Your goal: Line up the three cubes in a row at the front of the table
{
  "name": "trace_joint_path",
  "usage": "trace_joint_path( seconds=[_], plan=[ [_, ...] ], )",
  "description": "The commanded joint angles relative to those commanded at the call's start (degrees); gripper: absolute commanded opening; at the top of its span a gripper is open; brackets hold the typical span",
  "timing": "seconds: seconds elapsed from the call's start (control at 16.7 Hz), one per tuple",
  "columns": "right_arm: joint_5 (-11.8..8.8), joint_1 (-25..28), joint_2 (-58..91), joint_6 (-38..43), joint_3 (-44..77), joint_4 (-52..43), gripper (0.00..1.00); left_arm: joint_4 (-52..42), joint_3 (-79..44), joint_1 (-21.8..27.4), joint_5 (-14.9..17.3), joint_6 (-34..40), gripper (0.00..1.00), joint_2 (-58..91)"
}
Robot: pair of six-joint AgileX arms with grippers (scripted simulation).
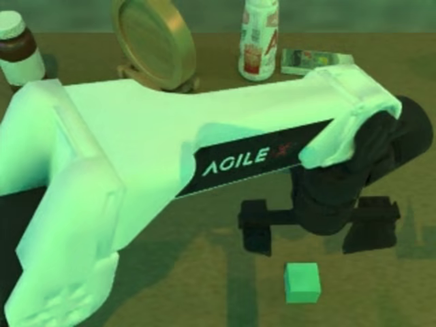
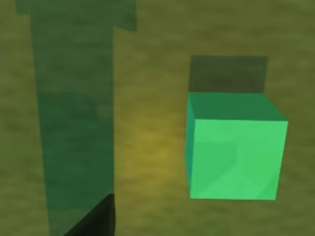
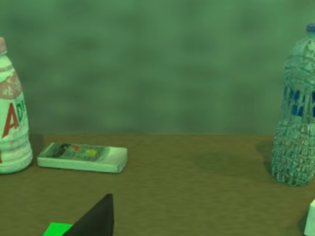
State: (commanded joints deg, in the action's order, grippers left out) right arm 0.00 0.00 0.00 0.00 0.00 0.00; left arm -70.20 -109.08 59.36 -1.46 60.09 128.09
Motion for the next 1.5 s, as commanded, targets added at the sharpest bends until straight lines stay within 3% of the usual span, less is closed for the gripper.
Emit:
trace_joint_path(
  seconds=[0.3,0.54,0.96,1.5],
  plan=[
    [0.02,0.07,0.57,0.15,0.57,-0.41,1.0,0.49,0.66,0.0,-0.04,-0.11,1.0,-0.36],
    [0.09,1.16,8.7,2.12,8.67,-5.78,1.0,5.4,8.41,-4.73,-0.43,-1.74,1.0,-8.6],
    [-0.01,5.52,44.62,8.59,40.07,-25.51,1.0,23.41,38.54,-22.42,-0.9,-11.45,1.0,-44.36],
    [0.39,11.55,102.5,17.99,84.53,-55.28,1.0,51.53,86.3,-47.67,-0.22,-38.63,1.0,-99.4]
  ],
)
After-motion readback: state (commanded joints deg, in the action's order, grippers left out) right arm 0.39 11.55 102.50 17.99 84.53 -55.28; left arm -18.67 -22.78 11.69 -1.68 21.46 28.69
